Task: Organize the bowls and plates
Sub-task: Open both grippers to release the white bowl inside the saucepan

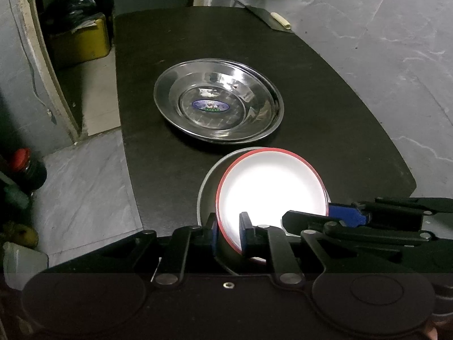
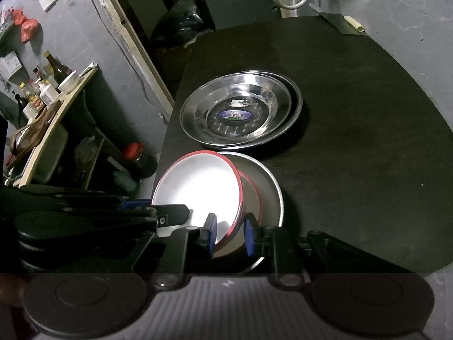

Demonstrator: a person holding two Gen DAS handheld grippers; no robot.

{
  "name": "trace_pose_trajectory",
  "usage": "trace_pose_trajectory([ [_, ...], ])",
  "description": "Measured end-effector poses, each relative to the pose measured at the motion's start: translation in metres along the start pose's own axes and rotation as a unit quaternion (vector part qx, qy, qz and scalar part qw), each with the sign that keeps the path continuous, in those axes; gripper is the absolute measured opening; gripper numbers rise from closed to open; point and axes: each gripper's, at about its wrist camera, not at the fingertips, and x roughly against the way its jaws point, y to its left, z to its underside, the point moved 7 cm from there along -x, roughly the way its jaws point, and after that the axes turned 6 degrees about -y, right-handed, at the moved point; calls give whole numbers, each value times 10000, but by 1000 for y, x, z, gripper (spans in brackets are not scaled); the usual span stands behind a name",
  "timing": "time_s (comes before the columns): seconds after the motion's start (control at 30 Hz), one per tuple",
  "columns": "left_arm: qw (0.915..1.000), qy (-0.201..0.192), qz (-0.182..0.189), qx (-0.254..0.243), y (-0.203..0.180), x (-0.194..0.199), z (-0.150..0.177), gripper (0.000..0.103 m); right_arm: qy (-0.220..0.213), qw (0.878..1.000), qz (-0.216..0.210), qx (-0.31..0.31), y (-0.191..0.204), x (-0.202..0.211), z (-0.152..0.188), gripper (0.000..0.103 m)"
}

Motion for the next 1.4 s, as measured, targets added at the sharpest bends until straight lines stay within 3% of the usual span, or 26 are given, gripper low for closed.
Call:
trace_pose_trajectory([
  [0.2, 10000, -16, -45, -15, -1, 1, 0, 15, -20, 10000, -36, -11, -1, 0, 0, 26],
  [0.33, 9999, -48, -98, -65, -2, 3, -1, 16, -69, 9999, 83, 32, -2, 4, 0, 35],
  [0.5, 9999, -44, -130, -85, -4, 3, 0, 16, -34, 10000, 38, -16, -4, 5, 3, 34],
  [0.73, 9993, -203, -248, -190, -4, 11, -3, 24, -134, 9999, 80, 23, -4, 9, 2, 37],
  [0.87, 9981, -337, -446, -268, -3, 17, -7, 43, -242, 9996, 141, 11, -6, 15, 1, 43],
  [1.0, 9972, -490, -514, -248, 0, 25, -13, 52, -371, 9991, 217, 26, -8, 21, 0, 50],
  [1.1, 9951, -622, -705, -305, 3, 31, -17, 68, -456, 9986, 274, 14, -10, 26, -3, 55],
  [1.17, 9927, -702, -920, -340, 5, 36, -20, 86, -530, 9981, 320, -22, -12, 30, -5, 63],
  [1.27, 9882, -876, -1194, -380, 10, 44, -26, 100, -668, 9969, 403, -58, -16, 37, -8, 80],
  [1.4, 9836, -1057, -1392, -438, 14, 52, -32, 102, -823, 9956, 451, -44, -16, 44, -12, 95],
])
